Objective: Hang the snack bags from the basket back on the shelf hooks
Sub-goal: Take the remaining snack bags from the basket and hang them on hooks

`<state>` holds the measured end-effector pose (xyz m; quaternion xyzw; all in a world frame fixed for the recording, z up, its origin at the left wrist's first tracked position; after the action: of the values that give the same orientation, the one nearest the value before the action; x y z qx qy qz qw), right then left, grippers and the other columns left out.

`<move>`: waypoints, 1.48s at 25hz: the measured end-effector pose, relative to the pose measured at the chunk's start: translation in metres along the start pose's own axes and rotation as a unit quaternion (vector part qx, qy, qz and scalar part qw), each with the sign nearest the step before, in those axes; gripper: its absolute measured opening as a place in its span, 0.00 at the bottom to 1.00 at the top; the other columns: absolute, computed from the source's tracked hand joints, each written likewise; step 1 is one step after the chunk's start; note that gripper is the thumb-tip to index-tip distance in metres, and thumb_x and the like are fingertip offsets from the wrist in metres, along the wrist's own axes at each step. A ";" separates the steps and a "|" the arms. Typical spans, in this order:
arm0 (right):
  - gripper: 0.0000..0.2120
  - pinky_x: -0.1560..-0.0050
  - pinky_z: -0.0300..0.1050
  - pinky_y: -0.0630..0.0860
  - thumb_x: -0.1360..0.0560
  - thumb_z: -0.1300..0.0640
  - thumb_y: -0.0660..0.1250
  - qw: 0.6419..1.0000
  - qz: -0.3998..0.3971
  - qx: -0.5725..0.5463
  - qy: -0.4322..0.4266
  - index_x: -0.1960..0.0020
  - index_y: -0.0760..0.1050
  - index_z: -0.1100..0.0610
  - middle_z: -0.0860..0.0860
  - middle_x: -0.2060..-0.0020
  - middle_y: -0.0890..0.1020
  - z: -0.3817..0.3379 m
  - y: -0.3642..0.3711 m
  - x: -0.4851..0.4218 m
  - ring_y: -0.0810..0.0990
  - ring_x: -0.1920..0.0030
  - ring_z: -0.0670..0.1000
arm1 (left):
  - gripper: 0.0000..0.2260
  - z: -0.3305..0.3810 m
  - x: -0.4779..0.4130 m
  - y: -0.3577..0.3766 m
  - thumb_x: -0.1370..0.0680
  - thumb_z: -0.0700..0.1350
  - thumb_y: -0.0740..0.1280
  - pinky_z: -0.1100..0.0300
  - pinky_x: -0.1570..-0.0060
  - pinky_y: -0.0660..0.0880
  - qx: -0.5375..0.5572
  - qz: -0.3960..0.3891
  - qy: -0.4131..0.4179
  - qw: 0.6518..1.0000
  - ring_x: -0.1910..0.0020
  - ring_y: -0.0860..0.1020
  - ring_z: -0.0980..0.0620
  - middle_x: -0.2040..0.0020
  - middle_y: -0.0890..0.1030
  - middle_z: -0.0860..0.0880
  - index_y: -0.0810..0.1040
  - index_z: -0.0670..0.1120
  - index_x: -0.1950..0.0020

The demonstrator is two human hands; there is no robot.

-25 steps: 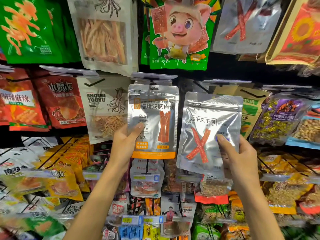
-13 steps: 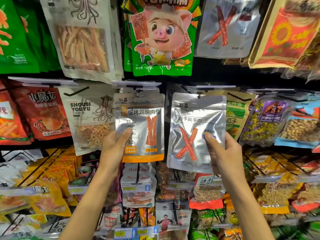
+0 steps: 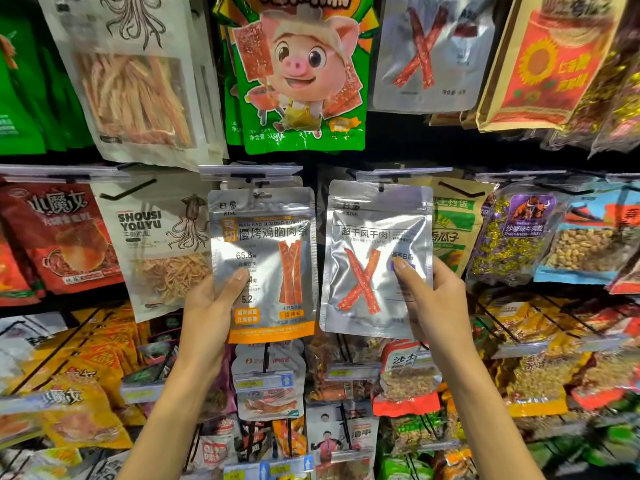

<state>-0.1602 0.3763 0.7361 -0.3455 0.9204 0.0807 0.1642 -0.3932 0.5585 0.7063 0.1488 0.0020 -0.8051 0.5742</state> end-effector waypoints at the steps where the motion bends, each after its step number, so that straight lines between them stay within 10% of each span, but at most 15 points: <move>1: 0.08 0.44 0.63 0.79 0.22 0.52 0.68 1.000 0.001 0.000 0.000 0.43 0.81 0.47 0.46 0.50 0.86 0.000 0.000 0.000 0.84 0.48 0.49 | 0.06 0.001 0.001 0.001 0.20 0.45 0.66 0.58 0.50 0.77 0.004 0.000 -0.002 1.000 0.54 0.84 0.57 0.52 0.86 0.53 0.82 0.50 0.46; 10: 0.07 0.43 0.58 0.80 0.22 0.52 0.68 1.000 -0.007 0.002 -0.001 0.44 0.81 0.46 0.44 0.50 0.86 0.002 -0.001 -0.004 0.84 0.48 0.47 | 0.06 -0.002 -0.002 -0.001 0.20 0.46 0.67 0.66 0.57 0.77 0.001 0.003 -0.001 1.000 0.56 0.83 0.61 0.55 0.86 0.57 0.81 0.50 0.46; 30: 0.15 0.46 0.42 0.76 0.22 0.49 0.68 0.999 -0.042 0.031 0.009 0.36 0.78 0.48 0.40 0.46 0.84 0.030 -0.001 -0.038 0.81 0.47 0.38 | 0.10 -0.016 -0.018 -0.008 0.21 0.46 0.67 0.52 0.56 0.77 0.029 0.025 -0.060 0.997 0.58 0.82 0.47 0.55 0.84 0.44 0.81 0.42 0.45; 37: 0.11 0.53 0.46 0.76 0.22 0.48 0.68 0.997 -0.044 0.062 0.021 0.43 0.79 0.52 0.57 0.53 0.84 0.040 0.001 -0.049 0.82 0.53 0.54 | 0.12 -0.021 -0.037 -0.005 0.20 0.49 0.67 0.51 0.56 0.77 -0.034 0.044 -0.042 0.998 0.57 0.81 0.48 0.52 0.84 0.44 0.80 0.42 0.42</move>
<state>-0.1168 0.4176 0.7163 -0.3762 0.9109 0.0089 0.1695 -0.3822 0.5977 0.6944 0.0951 -0.0018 -0.7839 0.6136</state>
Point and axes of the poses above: each hand's wrist, its own x-axis away from the middle knuckle, its own y-axis out of the palm, z = x × y, the point moved 6 cm from there along -x, towards the middle knuckle
